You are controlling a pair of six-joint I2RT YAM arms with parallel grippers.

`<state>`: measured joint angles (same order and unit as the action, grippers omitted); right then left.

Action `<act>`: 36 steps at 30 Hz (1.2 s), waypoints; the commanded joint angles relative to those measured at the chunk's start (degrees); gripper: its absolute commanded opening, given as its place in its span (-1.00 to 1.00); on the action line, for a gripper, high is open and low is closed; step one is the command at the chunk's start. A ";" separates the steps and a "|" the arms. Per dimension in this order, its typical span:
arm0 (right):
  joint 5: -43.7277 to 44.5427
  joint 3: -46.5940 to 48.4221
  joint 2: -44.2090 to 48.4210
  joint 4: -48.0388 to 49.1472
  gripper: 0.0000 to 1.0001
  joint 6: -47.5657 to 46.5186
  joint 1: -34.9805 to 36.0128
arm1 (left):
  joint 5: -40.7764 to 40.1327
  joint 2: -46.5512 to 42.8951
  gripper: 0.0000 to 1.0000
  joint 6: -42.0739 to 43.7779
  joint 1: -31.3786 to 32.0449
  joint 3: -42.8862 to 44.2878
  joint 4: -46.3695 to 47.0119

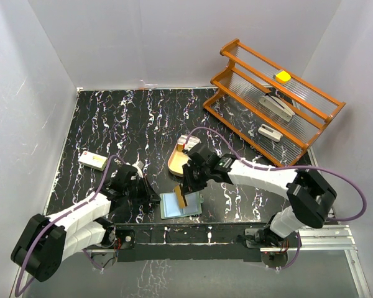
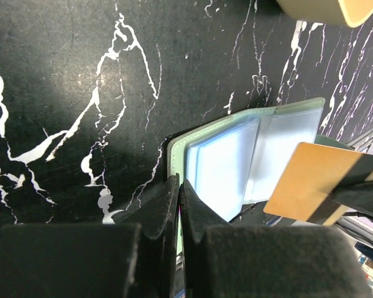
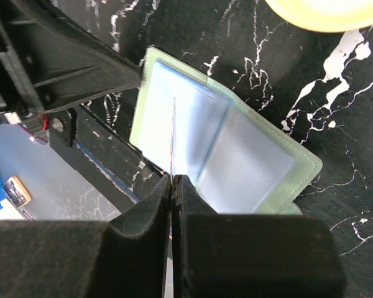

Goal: Put the credit cards into the card holder
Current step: Insert the credit card into the card holder.

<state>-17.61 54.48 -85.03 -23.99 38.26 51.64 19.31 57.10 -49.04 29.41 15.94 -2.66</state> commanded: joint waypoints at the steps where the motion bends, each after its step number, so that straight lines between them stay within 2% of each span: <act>1: -2.14 -0.41 -2.54 3.94 -1.00 2.15 -0.22 | 1.66 1.07 -1.00 -0.80 0.08 -1.87 3.36; 8: -2.95 -3.95 -3.00 5.66 -1.00 2.80 -1.69 | -2.44 1.53 -1.00 1.86 0.21 -0.96 -1.85; 13: -6.83 -6.02 -1.26 7.66 -1.00 2.81 -5.00 | -2.68 2.00 -1.00 2.54 0.16 -0.85 -1.67; 19: -10.36 -7.81 -1.96 10.43 -1.00 4.53 -5.41 | -2.62 2.90 -1.00 2.29 0.20 -0.85 -0.95; 31: -13.00 -13.19 -4.19 19.22 -1.00 7.39 -5.41 | -2.35 2.60 -1.00 2.30 0.21 -0.80 -1.38; 36: -11.58 -13.70 -4.21 19.77 -1.00 7.81 -5.41 | -2.17 1.63 -1.00 2.06 0.16 -0.82 -1.97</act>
<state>-29.82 41.28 -88.95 -8.47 45.45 46.11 18.92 59.24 -47.99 29.45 14.90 -1.39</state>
